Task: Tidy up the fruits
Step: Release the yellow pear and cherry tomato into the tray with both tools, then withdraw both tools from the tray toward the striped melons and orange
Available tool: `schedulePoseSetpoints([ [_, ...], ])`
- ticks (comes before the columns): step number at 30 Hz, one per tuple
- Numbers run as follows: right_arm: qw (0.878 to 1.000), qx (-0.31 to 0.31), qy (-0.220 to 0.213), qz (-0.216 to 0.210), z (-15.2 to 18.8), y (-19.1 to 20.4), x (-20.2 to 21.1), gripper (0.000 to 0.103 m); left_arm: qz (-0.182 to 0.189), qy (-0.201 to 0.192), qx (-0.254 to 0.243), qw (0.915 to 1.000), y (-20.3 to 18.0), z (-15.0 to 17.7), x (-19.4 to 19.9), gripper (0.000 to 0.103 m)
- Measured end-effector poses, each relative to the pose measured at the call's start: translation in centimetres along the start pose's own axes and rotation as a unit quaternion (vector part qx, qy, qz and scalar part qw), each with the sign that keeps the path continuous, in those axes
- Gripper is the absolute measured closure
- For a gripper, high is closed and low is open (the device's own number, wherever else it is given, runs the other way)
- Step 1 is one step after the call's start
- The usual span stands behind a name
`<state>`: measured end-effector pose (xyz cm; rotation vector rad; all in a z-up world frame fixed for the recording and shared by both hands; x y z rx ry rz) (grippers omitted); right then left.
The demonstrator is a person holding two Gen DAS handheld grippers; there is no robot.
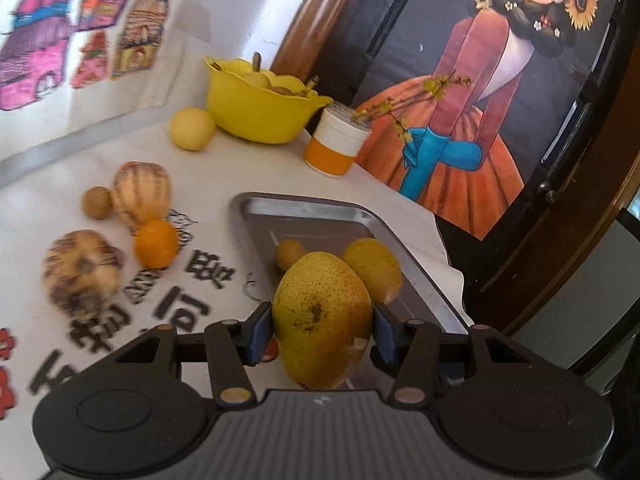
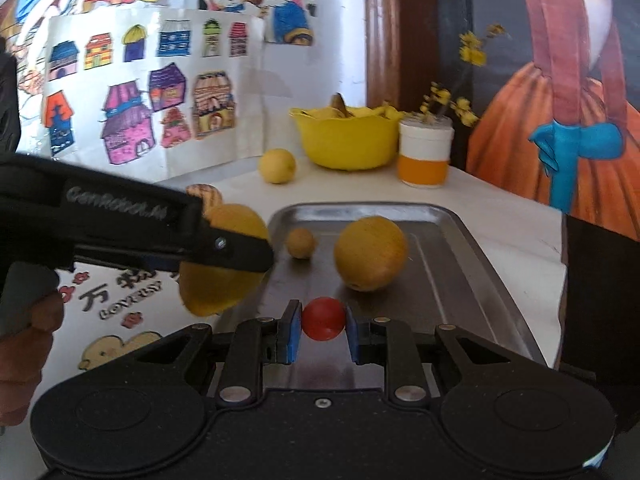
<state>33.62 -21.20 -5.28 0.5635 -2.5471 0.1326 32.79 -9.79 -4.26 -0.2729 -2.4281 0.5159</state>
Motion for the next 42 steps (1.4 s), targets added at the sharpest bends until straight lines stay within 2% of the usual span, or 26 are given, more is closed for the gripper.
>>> schedulePoseSetpoints([
  [8, 1.000, -0.012, 0.007, 0.007, 0.4, -1.0, -0.2, 0.078, -0.009, 0.016, -0.012, 0.9998, -1.2, 0.1, -2.8, 0.046],
  [16, 1.000, -0.014, 0.008, 0.007, 0.4, -1.1, -0.1, 0.076, -0.014, 0.025, -0.007, 0.9996, -1.1, 0.3, -3.7, 0.046],
  [19, 1.000, -0.020, 0.002, 0.009, 0.3, -1.2, 0.3, 0.065, -0.009, 0.030, -0.008, 0.9995, -1.2, 0.3, -3.8, 0.044],
  [22, 0.999, -0.026, -0.006, 0.020, 0.1, -1.3, 1.1, 0.052, -0.004, 0.008, -0.008, 0.9999, -1.4, -0.2, -2.7, 0.023],
  [27, 0.998, -0.045, -0.030, 0.029, -0.5, -1.2, 3.2, 0.019, 0.008, -0.018, -0.011, 0.9997, -2.1, -1.0, -0.5, 0.018],
  [30, 0.997, -0.050, -0.043, 0.036, -1.0, -0.7, 4.7, 0.005, 0.014, -0.035, -0.005, 0.9993, -2.2, -1.5, 1.3, 0.008],
  [33, 0.996, -0.051, -0.054, 0.041, -1.2, 0.0, 6.2, 0.001, 0.008, -0.064, -0.010, 0.9979, -1.7, -1.9, 3.7, 0.001],
  [42, 0.998, -0.045, -0.046, 0.026, -0.8, 3.9, 8.9, 0.001, -0.024, -0.100, -0.012, 0.9946, 1.3, -1.2, 10.3, 0.001],
])
Point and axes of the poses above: each gripper's, at about its wrist camera, not at the fingertips, and x roughly against the way its jaws point, y to its left, z to its underside, the point moved 10 cm from there along -x, roughly the way its jaws point, and after that the axes turned 2 degrees about z, right-handed, at the moved point
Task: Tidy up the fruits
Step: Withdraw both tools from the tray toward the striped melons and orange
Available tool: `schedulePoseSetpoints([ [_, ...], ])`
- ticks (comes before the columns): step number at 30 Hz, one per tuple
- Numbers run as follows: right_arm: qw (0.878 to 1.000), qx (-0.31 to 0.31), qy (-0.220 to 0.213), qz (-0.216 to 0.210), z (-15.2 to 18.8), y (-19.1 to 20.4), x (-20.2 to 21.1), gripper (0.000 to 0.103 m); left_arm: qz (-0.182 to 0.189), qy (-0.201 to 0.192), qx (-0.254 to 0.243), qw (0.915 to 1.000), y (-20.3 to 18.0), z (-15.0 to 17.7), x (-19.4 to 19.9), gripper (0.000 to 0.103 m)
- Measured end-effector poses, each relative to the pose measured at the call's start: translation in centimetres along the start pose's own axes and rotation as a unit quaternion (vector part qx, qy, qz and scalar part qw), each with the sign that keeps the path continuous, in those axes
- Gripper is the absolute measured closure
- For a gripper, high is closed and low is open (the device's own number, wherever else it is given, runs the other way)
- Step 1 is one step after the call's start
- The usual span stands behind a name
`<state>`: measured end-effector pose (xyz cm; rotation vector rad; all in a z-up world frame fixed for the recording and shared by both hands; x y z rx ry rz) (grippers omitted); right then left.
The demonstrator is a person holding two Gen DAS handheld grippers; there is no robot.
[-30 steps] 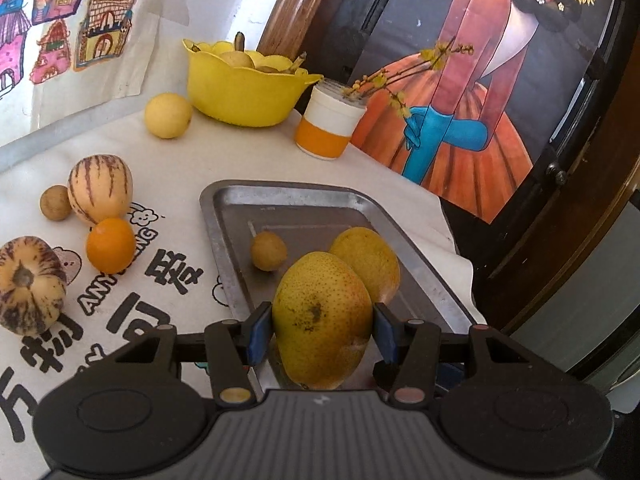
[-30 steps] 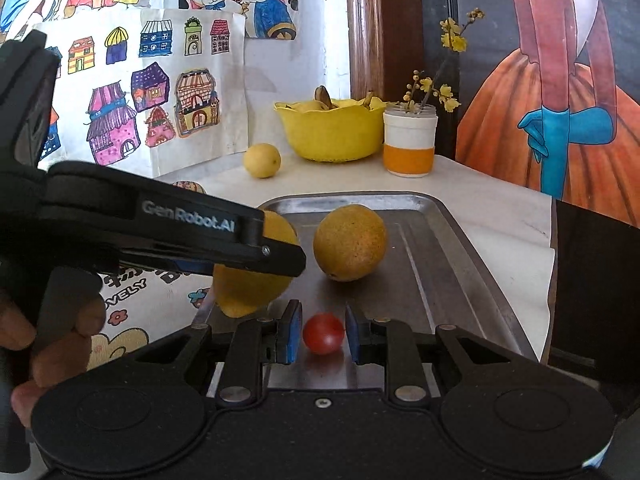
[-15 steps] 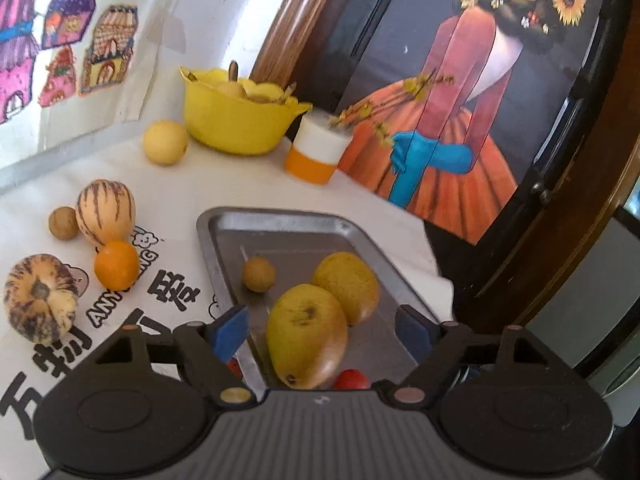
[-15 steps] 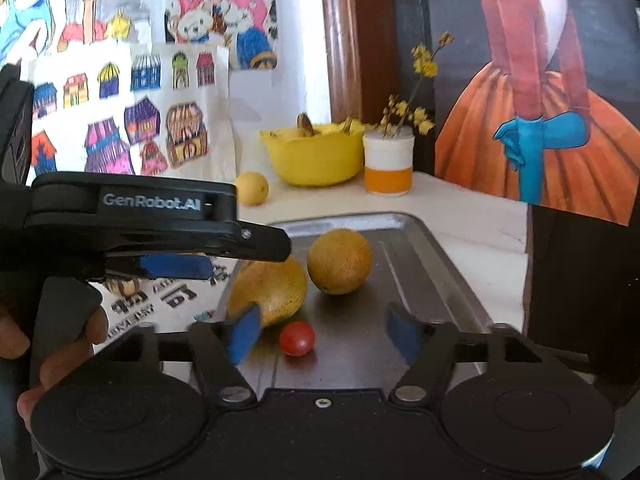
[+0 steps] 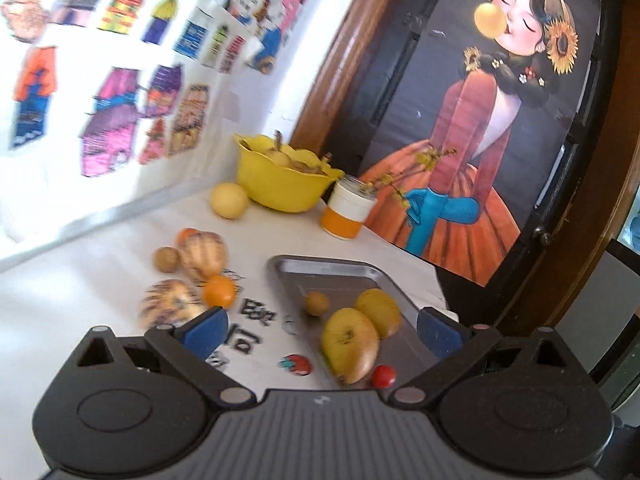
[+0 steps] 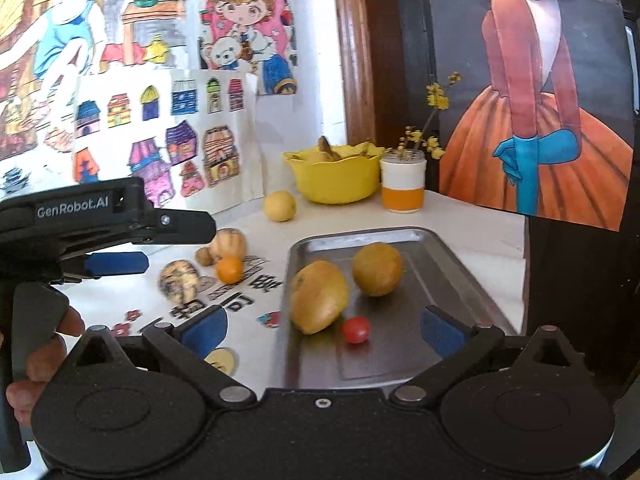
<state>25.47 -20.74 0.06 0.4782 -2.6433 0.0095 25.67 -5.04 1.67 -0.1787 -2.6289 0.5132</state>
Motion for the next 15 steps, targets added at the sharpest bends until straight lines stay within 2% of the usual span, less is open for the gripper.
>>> schedulePoseSetpoints([
  [7, 1.000, 0.014, 0.011, -0.017, 0.7, 3.6, 1.1, 0.001, -0.042, -0.001, -0.004, 0.9991, 4.0, 1.1, 3.6, 0.000],
  [15, 0.997, 0.038, 0.053, -0.042, 3.2, 7.9, 0.2, 0.001, -0.087, 0.017, 0.010, 0.9960, 8.6, 2.7, 5.7, 0.001],
])
Point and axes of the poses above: each gripper's, at about its wrist camera, not at the fingertips, and x roughly against the way its jaws point, y to its left, z to its underside, the point moved 10 cm from there along -x, roughly the way its jaws point, and after that the axes turned 2 degrees about z, right-handed, at the moved point
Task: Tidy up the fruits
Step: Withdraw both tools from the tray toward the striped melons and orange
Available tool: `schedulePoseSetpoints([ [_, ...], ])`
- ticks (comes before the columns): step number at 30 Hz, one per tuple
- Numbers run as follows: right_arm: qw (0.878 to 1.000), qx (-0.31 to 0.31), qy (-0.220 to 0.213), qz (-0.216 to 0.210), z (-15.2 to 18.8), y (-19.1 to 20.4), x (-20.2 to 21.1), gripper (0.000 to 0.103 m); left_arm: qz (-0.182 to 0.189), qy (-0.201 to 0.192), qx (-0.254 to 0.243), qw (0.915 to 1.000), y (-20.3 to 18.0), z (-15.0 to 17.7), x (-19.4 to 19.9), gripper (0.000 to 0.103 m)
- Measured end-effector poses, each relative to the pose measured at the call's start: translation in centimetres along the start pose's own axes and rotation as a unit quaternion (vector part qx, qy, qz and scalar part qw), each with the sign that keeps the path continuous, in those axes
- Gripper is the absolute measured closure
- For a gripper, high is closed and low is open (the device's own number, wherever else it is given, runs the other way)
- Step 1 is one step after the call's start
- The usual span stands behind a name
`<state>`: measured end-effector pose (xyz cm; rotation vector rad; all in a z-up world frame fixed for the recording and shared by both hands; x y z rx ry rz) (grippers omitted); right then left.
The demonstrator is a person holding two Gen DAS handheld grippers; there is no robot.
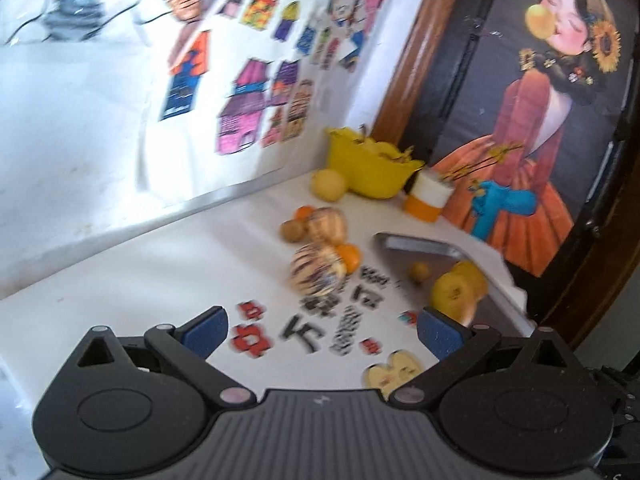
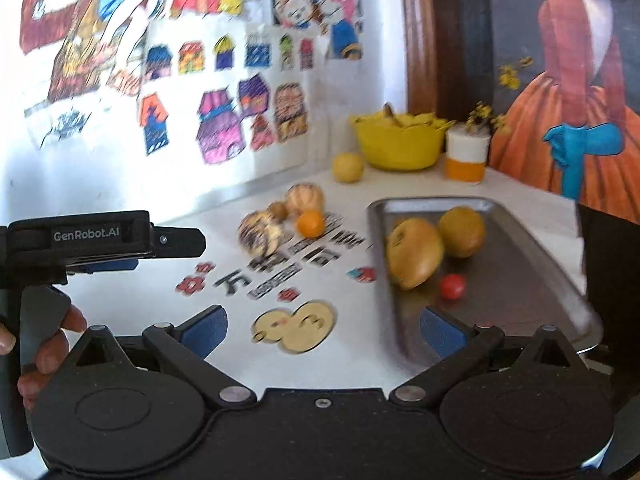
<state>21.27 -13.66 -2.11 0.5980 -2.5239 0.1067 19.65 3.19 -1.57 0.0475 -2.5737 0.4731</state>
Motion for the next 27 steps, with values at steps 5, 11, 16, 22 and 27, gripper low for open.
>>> schedulePoseSetpoints([
  [5, 1.000, 0.016, 0.025, -0.006, 0.9, 1.9, -1.3, 0.001, -0.034, 0.014, -0.009, 0.9993, 2.5, 1.0, 0.2, 0.000],
  [11, 0.998, 0.038, 0.046, -0.001, 1.2, 3.0, -2.9, 0.001, -0.044, 0.025, -0.004, 0.9987, 4.4, 1.6, -0.2, 0.000],
  [16, 0.998, 0.047, 0.043, 0.009, -0.1, 2.5, -4.2, 0.001, -0.039, 0.027, -0.017, 0.9987, 4.3, 1.2, -1.0, 0.000],
  [22, 0.999, 0.031, 0.016, 0.004, -4.1, 0.7, -5.6, 0.001, -0.023, 0.034, -0.053, 0.9978, 3.0, 0.2, -2.9, 0.000],
  [27, 0.999, 0.025, 0.018, -0.024, -7.7, 0.0, -8.3, 0.001, -0.010, 0.036, -0.087, 0.9955, 1.4, -0.9, -5.0, 0.000],
])
Point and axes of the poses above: each gripper's, at about its wrist camera, not at the fingertips, and x roughly against the way its jaws point, y to its left, z to its underside, the point moved 10 cm from there along -x, roughly the way its jaws point, and after that the axes turned 2 degrees about z, right-handed, at the moved point
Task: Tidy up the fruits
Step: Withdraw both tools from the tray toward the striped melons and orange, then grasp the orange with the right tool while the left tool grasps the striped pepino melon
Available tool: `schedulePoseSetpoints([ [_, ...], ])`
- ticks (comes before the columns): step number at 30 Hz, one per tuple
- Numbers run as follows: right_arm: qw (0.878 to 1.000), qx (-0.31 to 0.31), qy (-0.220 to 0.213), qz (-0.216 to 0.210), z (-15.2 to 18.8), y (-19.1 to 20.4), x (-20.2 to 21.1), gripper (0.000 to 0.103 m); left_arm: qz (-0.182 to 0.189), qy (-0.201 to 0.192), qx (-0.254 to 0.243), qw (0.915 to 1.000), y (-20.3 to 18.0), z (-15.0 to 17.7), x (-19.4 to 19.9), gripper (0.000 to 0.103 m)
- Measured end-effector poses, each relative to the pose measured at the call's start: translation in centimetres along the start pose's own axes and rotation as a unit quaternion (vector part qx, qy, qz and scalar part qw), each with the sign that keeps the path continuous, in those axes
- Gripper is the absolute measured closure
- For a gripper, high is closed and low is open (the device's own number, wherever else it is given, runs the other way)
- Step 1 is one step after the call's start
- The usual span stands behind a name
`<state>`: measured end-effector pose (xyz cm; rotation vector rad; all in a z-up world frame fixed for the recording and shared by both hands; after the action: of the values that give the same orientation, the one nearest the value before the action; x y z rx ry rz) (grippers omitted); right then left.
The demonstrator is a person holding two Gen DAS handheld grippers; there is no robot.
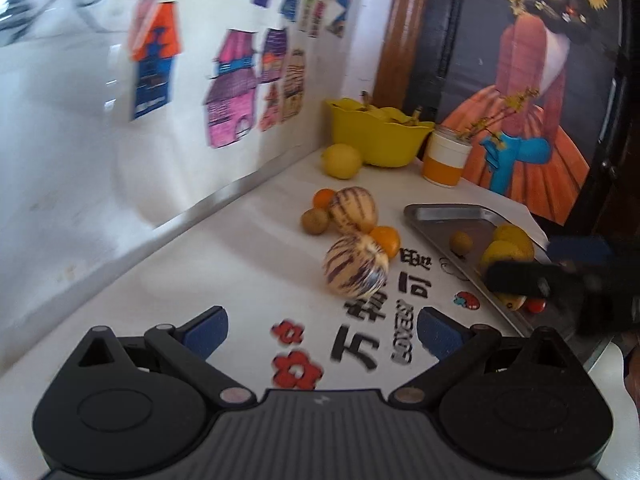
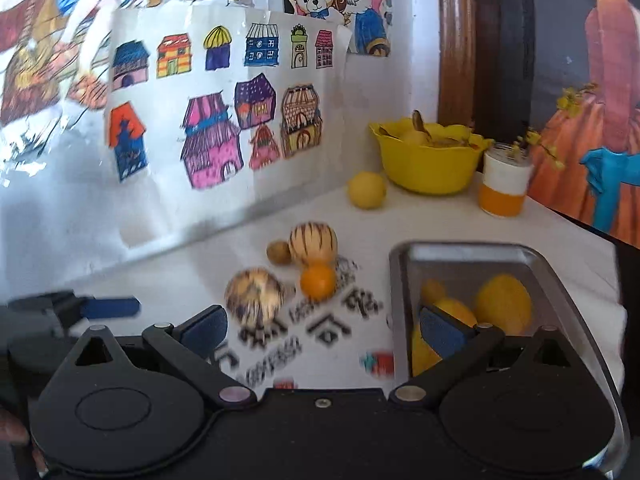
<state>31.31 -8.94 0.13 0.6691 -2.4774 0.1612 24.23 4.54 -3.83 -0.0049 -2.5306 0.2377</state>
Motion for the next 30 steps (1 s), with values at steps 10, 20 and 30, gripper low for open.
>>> schedulePoseSetpoints([
  [10, 0.998, -0.009, 0.046, -0.029, -2.0, -1.4, -8.0, 0.011, 0.011, 0.017, -0.035, 0.9992, -1.2, -1.3, -3.9, 0.000],
  [20, 0.995, -0.007, 0.075, -0.059, -1.3, 0.1, -11.3, 0.045, 0.032, 0.024, -0.055, 0.9977, -2.2, -1.4, -6.0, 0.010],
  [30, 0.994, -0.008, 0.090, -0.066, -0.6, 0.2, -12.5, 0.060, 0.044, 0.032, -0.051, 0.9972, -2.4, -1.5, -7.2, 0.028],
])
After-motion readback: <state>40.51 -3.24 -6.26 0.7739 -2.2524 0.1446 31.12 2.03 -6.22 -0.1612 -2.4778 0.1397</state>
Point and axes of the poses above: each gripper's, at about its wrist camera, not at the fingertips, and x roughly against the way its jaws point, y to its left, z to its underside, the point moved 10 cm from there along -x, roughly the way its jaws point, and after that the axes turned 2 degrees about z, right-handed, at the moved point
